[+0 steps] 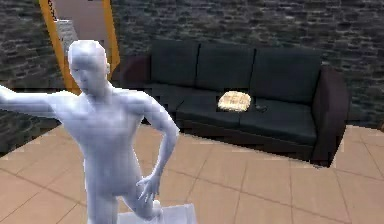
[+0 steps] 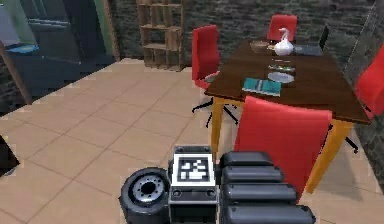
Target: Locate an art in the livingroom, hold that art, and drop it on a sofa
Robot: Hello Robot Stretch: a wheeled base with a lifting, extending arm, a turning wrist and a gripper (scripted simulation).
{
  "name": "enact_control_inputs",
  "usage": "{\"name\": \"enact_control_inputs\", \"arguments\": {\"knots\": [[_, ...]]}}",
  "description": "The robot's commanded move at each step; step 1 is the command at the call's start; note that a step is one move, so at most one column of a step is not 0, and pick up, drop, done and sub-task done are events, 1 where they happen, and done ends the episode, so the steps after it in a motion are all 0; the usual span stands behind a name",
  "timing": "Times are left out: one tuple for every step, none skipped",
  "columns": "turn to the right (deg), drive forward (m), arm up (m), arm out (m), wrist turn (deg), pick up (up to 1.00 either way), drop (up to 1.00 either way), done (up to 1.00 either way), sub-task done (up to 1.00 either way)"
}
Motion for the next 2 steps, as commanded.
{"name": "enact_control_inputs", "arguments": {"knots": [[0.0,1.00,0.00,0.00,0.0,0.00,0.00,0.00,0.00],[-6.0,0.00,0.00,0.00,0.0,0.00,0.00,0.00,0.00]]}}
